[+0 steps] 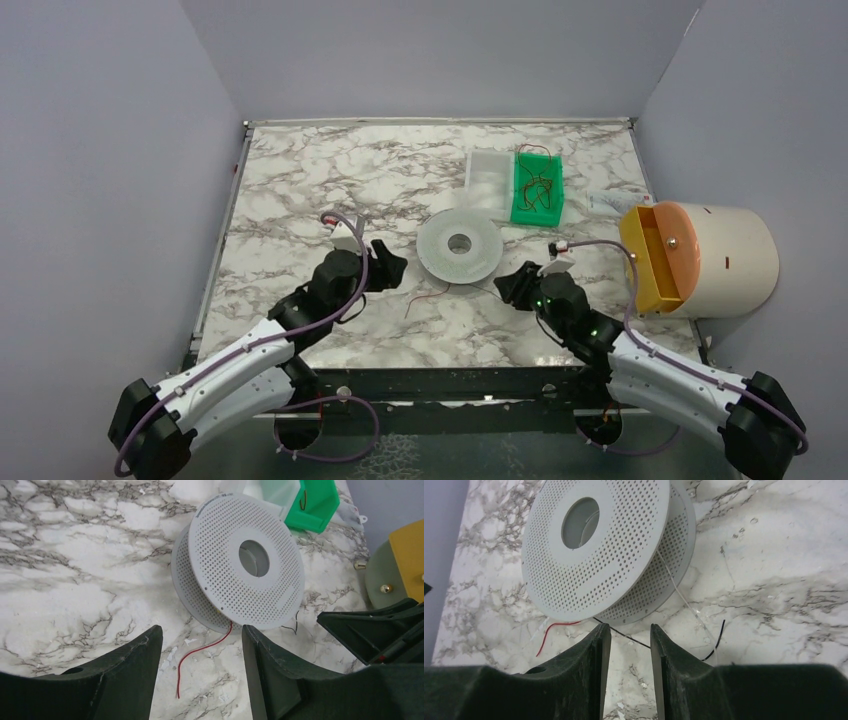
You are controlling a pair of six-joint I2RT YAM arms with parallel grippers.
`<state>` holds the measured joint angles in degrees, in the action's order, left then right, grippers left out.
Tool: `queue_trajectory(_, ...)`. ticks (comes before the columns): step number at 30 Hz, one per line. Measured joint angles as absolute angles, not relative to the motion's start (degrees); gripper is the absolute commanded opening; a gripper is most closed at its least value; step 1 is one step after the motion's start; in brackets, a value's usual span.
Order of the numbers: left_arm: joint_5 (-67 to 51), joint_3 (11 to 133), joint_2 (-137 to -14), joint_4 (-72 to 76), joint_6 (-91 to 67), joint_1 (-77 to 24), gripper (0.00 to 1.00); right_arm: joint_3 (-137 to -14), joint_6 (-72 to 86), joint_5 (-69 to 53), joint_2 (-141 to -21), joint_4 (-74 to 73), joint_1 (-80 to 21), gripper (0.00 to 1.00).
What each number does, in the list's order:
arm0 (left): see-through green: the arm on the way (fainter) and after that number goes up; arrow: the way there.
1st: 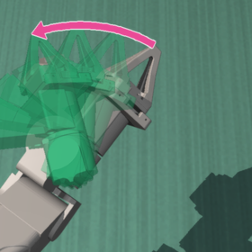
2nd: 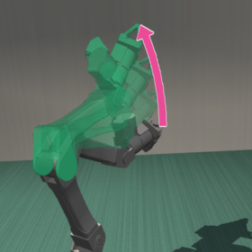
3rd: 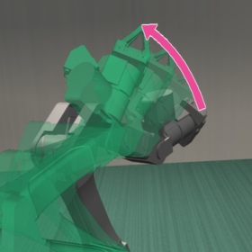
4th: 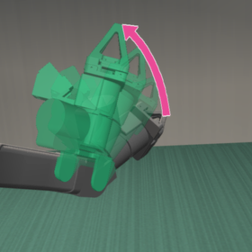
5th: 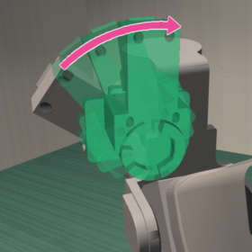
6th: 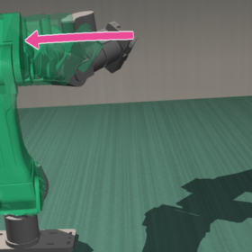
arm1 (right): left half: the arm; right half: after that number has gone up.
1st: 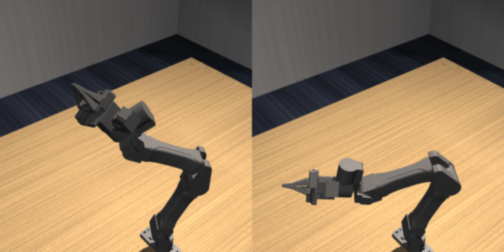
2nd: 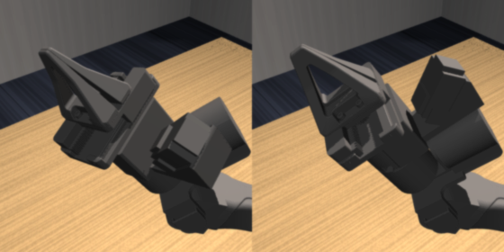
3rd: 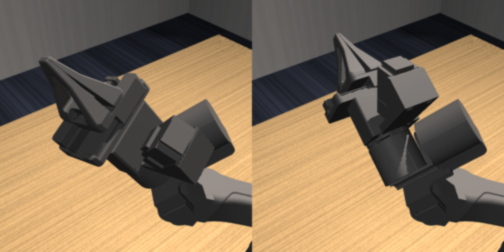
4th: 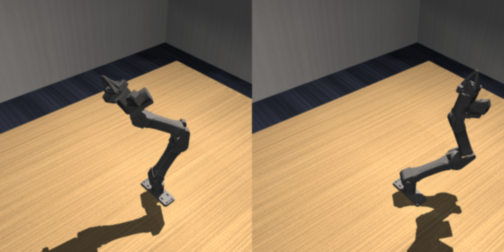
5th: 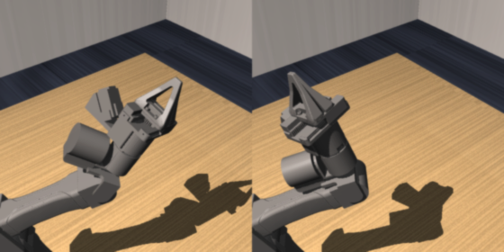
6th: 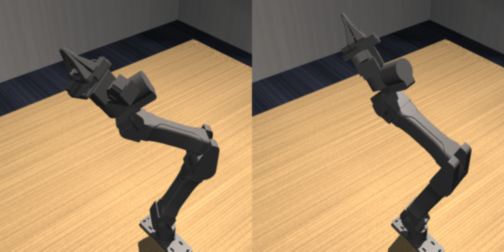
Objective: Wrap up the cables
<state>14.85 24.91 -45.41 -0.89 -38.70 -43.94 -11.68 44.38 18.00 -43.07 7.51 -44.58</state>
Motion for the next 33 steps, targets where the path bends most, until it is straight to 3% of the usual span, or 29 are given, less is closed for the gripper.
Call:
queue_trajectory(13,14.81,44.53,-46.65,-17.10,-22.79,-43.94,0.64,-23.92,32.10,25.15,-51.18,2.07,-44.58,0.54)
queue_trajectory(18,14.81,49.67,-46.87,-19.57,-15.70,-43.94,0.72,-28.42,30.57,26.65,-57.71,1.50,-44.51,0.69)
queue_trajectory(25,15.00,48.25,-45.78,-19.29,-10.20,-43.94,0.83,-32.67,32.23,26.98,-66.98,0.16,-43.33,0.77)
queue_trajectory(29,15.46,45.47,-44.66,-19.35,-8.54,-43.94,0.99,-35.38,34.22,26.79,-71.26,0.05,-42.02,0.88)
queue_trajectory(33,16.01,43.72,-43.27,-19.33,-7.79,-43.94,0.99,-38.33,36.71,25.80,-76.12,0.16,-40.73,1.00)
